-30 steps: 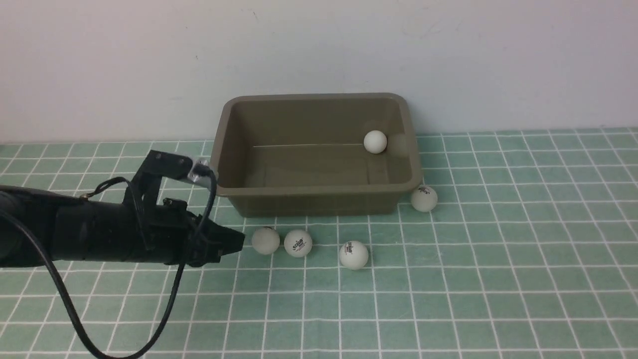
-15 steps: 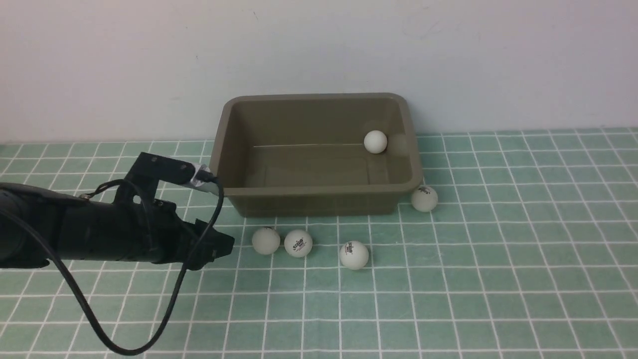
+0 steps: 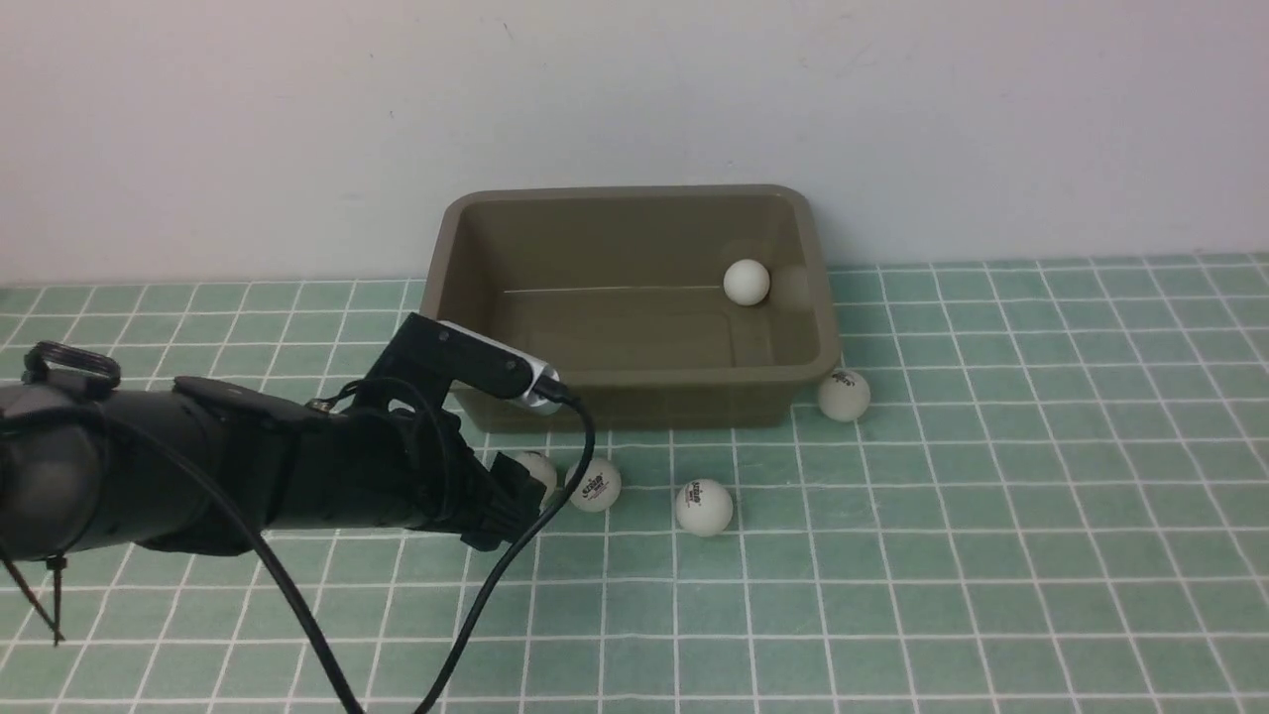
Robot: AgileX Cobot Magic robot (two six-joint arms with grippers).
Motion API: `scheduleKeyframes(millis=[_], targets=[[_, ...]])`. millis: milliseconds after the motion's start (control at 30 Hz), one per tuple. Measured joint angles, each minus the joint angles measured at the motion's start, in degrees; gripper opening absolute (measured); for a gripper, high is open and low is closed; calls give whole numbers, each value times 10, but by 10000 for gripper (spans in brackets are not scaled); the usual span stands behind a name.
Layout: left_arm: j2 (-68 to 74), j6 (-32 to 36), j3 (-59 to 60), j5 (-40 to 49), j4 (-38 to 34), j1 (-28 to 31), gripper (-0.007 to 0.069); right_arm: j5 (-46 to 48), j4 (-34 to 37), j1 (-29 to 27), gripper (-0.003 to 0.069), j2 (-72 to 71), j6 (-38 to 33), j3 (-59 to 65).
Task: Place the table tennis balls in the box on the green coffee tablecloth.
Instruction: 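Reach for and grasp a ping pong ball on the table beside the basket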
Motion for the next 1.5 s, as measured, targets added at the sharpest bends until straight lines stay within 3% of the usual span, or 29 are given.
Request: scheduleKeyframes(millis=[633,733,800,1067,1267,1500], targets=[[75,17,-46,-6,-3,0,485,-1,1,0,379,0,0,0],[75,32,-46,-12,-3,0,425,-2,1,0,379,0,0,0],[75,57,-46,-16,-3,0,316,-8,1,0,379,0,0,0],[74,99,-46,-19,-4,0,321,-15,1,0,379,0,0,0],[19,59,-46,22,7,0,321,-16,1,0,379,0,0,0],[-70,-82,-46,162,128,0,321,-19,2,0,379,0,0,0]])
